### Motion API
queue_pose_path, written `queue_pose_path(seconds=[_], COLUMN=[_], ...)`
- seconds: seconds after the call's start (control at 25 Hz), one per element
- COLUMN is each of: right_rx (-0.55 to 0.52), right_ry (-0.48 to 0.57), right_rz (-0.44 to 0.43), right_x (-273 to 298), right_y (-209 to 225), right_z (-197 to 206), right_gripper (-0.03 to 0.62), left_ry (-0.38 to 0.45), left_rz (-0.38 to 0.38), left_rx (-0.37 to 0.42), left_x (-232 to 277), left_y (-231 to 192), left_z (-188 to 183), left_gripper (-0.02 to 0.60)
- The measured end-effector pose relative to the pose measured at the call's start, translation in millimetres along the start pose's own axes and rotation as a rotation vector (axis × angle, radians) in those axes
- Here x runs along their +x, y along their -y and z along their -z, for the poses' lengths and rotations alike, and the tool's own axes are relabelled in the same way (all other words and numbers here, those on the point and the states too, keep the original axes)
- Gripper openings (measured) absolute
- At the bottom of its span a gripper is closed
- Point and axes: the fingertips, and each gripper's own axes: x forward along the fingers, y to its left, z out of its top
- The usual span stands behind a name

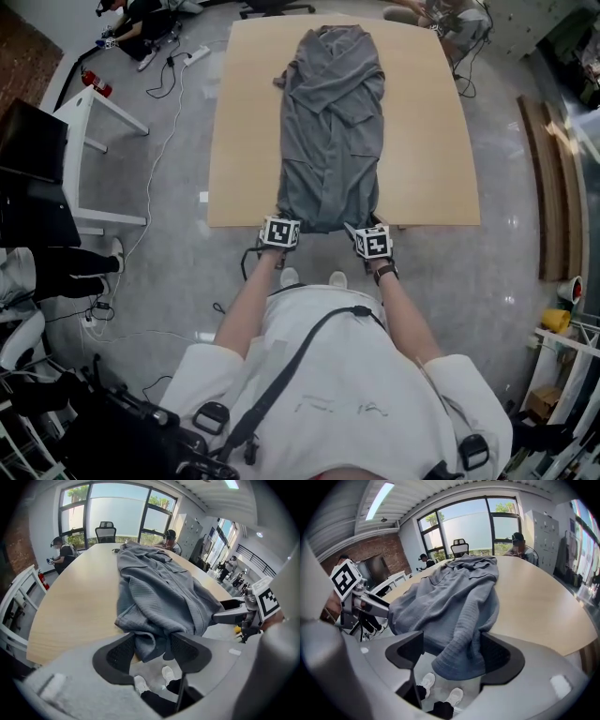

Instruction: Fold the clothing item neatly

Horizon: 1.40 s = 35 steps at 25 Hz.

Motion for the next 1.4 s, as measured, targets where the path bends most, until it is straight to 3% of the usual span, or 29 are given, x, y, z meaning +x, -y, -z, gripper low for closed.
queue_pose_path(seconds=[0.08, 0.12, 0.2, 0.24, 0.32, 0.4, 0.44, 0.6, 0.8, 1.04, 1.2, 1.4], right_rx=[-0.019, -0.023, -0.048, -0.066, -0.082, -0.054, -0.031, 0.073, 0.192, 0.322, 0.330, 0.252], right_ry=[0.003, 0.004, 0.004, 0.003, -0.012, -0.024, -0.024, -0.028, -0.046, 0.071, 0.139, 0.188], right_rz=[0.004, 0.020, 0.059, 0.069, 0.064, 0.041, 0.026, -0.045, -0.147, -0.348, -0.395, -0.404], right_x=[6.9, 10.3, 15.7, 17.5, 18.7, 16.3, 14.4, 2.2, -23.0, -61.4, -92.3, -129.6], right_y=[-12.4, -15.4, -16.5, -16.1, -14.9, -12.7, -12.0, -20.1, -35.2, -72.3, -84.4, -84.1], right_z=[-1.7, -2.6, -6.2, -9.3, -13.4, -12.6, -11.1, 0.4, 20.1, 20.6, 12.8, 6.3], right_gripper=[0.377, 0.366, 0.254, 0.244, 0.205, 0.089, 0.077, 0.063, 0.058, 0.054, 0.054, 0.054], left_ry=[0.006, 0.000, -0.014, -0.017, -0.023, -0.024, -0.019, 0.032, 0.035, 0.144, 0.218, 0.279], left_rz=[-0.015, -0.017, -0.002, 0.012, 0.044, 0.082, 0.098, 0.168, 0.234, 0.336, 0.381, 0.401], left_rx=[0.005, 0.010, 0.023, 0.033, 0.042, 0.027, 0.015, -0.035, -0.022, -0.024, -0.031, -0.010], left_x=[2.3, 3.6, 6.5, 7.8, 8.6, 7.7, 6.7, -8.0, -30.0, -73.4, -100.2, -125.2], left_y=[2.7, 4.3, 9.2, 11.8, 16.9, 23.9, 27.2, 38.6, 52.1, 85.7, 103.8, 127.3], left_z=[-1.6, -1.1, -0.8, -2.3, -4.4, -2.1, 0.2, 9.8, 34.1, 36.5, 28.6, 17.4], left_gripper=[0.241, 0.206, 0.069, 0.041, 0.034, 0.032, 0.031, 0.028, 0.028, 0.026, 0.026, 0.026])
